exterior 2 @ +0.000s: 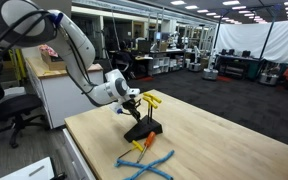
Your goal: Push the black object to the right
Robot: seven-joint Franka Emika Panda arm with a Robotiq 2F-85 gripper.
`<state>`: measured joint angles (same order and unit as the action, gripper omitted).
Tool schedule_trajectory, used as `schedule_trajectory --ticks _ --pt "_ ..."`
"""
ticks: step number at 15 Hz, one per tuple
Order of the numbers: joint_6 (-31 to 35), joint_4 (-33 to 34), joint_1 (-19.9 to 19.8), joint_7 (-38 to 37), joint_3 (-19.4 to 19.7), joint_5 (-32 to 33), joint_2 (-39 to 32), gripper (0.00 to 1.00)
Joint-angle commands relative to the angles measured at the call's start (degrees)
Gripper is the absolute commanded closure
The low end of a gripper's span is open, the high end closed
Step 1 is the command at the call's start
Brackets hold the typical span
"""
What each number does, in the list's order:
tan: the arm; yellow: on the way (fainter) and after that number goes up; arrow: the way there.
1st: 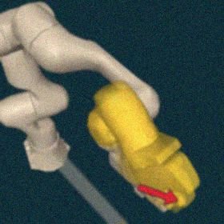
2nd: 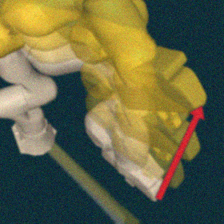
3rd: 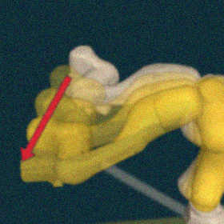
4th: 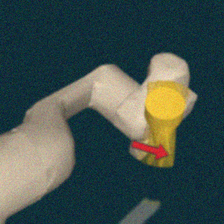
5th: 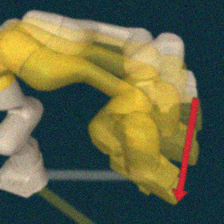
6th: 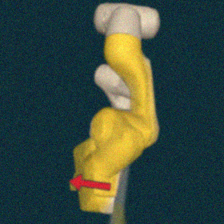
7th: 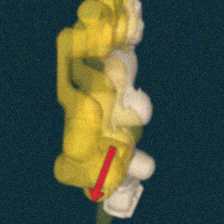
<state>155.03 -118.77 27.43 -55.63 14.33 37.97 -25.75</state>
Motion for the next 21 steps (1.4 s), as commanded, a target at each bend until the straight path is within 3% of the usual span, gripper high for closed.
schedule_trajectory --ticks 1,4,7,13,17,21 --pt "1.21 -3.88 -3.06 -1.4 -1.32 2.73 2.03 1.0" --pt "5.49 -6.56 -7.22 4.8 -6.46 -1.71 4.46 1.0" --pt "4.09 -9.32 -10.14 13.34 -11.87 -8.87 7.76 1.0" --pt "-11.54 -9.25 -11.83 33.8 -20.46 -28.66 14.95 1.0" --pt "-24.67 -6.46 -11.63 37.72 -21.95 -31.53 19.05 1.0" --pt "-31.67 -4.76 -11.5 37.6 -23.1 -30.93 22.25 1.0"
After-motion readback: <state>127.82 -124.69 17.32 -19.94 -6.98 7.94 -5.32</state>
